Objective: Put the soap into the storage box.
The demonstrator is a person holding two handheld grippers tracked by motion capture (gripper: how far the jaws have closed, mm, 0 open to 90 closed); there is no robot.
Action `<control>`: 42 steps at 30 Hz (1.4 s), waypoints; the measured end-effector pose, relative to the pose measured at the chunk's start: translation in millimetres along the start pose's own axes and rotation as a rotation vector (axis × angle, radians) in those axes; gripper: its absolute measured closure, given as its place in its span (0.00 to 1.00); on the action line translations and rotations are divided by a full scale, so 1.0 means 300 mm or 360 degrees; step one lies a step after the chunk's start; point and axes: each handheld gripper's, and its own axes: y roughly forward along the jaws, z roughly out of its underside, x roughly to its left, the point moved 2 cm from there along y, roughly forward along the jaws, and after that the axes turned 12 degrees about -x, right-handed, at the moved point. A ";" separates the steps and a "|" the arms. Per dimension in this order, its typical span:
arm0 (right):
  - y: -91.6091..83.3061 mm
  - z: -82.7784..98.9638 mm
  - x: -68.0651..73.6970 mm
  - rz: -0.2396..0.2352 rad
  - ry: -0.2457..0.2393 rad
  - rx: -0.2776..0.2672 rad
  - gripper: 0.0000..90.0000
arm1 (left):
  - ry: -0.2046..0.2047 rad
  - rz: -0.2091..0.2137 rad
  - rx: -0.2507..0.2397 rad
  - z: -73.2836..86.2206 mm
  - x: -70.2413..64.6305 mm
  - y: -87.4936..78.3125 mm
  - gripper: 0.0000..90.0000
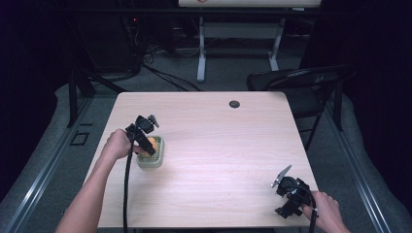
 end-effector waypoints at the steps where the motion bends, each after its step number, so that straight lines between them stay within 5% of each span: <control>1: 0.000 0.000 0.000 0.0000 0.0000 0.0000 0.17 | 0.0000 0.0000 0.0000 0.000 0.000 0.000 0.30; 42: 0.002 0.002 0.000 -0.0015 0.0007 0.0001 0.18 | 0.0038 -0.0016 0.0087 -0.019 0.033 0.123 0.30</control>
